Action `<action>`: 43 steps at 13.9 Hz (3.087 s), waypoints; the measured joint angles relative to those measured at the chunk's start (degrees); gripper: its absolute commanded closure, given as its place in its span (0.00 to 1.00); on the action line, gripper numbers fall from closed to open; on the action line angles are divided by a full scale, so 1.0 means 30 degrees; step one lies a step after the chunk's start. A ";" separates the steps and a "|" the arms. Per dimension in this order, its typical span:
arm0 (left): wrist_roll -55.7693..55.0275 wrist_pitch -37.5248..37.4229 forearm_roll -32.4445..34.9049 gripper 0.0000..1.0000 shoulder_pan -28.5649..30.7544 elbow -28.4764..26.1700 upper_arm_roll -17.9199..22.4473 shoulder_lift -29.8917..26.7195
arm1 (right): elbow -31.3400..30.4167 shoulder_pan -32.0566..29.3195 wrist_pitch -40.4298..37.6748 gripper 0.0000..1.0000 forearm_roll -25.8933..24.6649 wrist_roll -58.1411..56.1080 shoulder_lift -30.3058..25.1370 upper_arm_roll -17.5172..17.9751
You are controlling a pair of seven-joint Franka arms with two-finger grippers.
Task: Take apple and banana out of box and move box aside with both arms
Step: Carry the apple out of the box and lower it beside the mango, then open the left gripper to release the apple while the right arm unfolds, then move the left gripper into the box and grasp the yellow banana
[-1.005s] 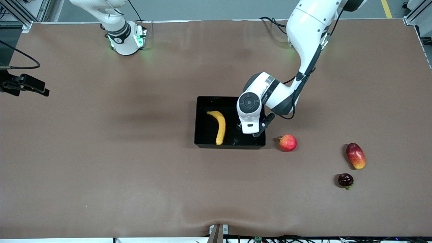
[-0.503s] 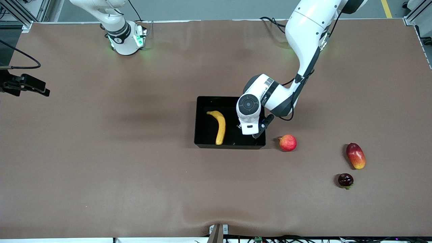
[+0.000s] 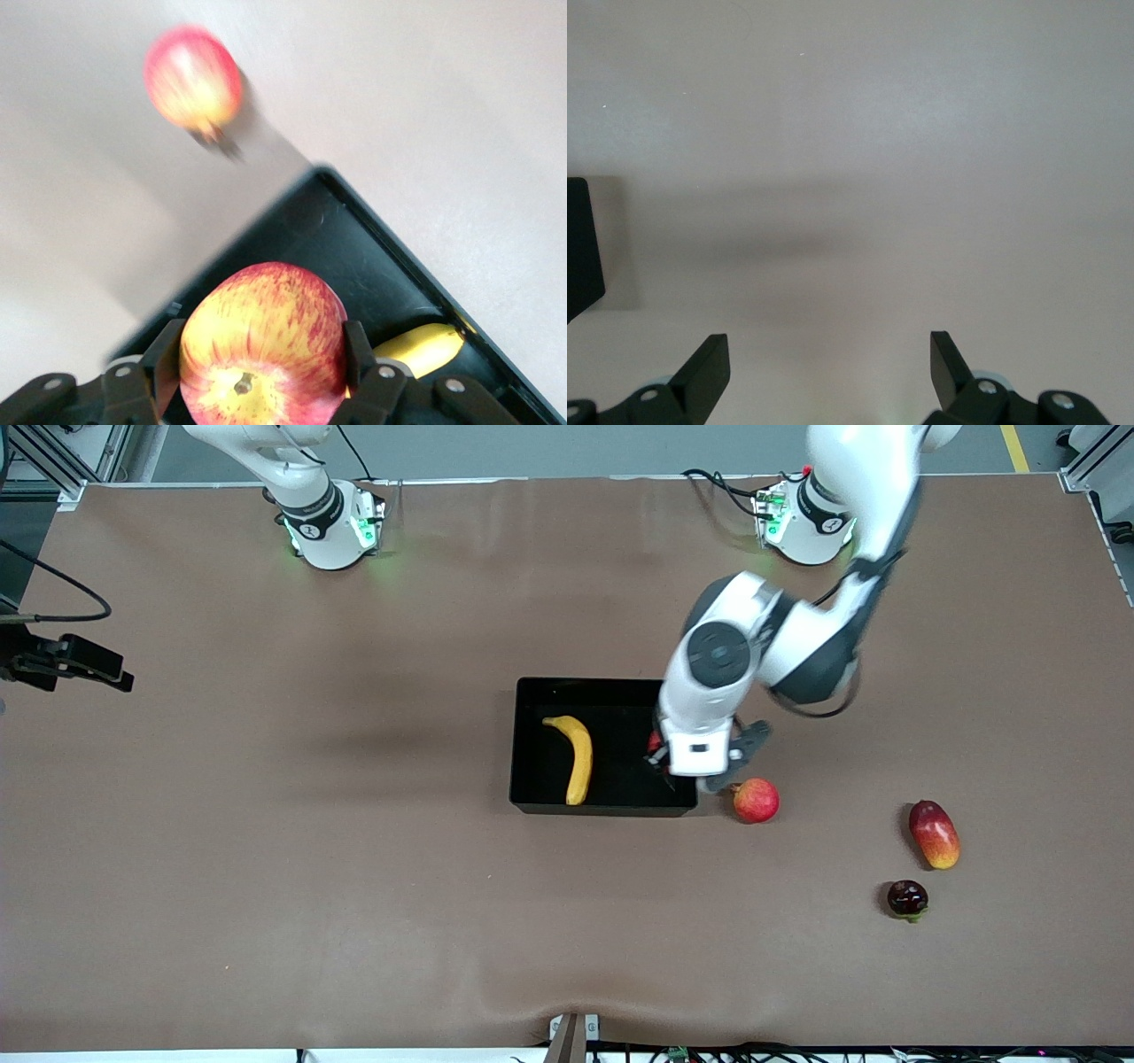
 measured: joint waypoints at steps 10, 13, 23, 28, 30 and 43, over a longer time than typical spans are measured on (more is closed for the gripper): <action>0.9363 -0.2284 0.0063 1.00 0.6700 -0.2010 0.0140 -0.0558 | -0.0028 -0.0314 0.2030 0.00 -0.0086 -0.0015 0.0805 -0.0114; 1.0998 0.0579 0.1433 1.00 0.8127 -0.3716 0.0138 0.0569 | -0.0027 -0.0133 0.2433 0.00 -0.0318 -0.0016 0.1473 -0.0007; 1.1214 0.3250 0.3777 0.79 0.9123 -0.4585 0.0110 0.3115 | -0.0046 0.0643 0.4753 0.00 -0.1200 -0.0014 0.3279 0.0045; 1.1217 0.3292 0.3793 0.00 0.9177 -0.4636 0.0024 0.3230 | -0.0047 0.0622 0.5131 0.00 -0.2469 -0.0023 0.4303 0.0001; 1.1212 0.2830 0.3793 0.00 0.9169 -0.4418 -0.0273 0.2790 | -0.0037 0.0585 0.5172 0.00 -0.3334 -0.0024 0.4451 -0.0053; 0.7342 0.2563 0.4512 0.00 0.4136 -0.1782 -0.6912 0.1774 | -0.0005 -0.0824 0.3989 0.00 0.0483 0.0056 0.4491 -0.0164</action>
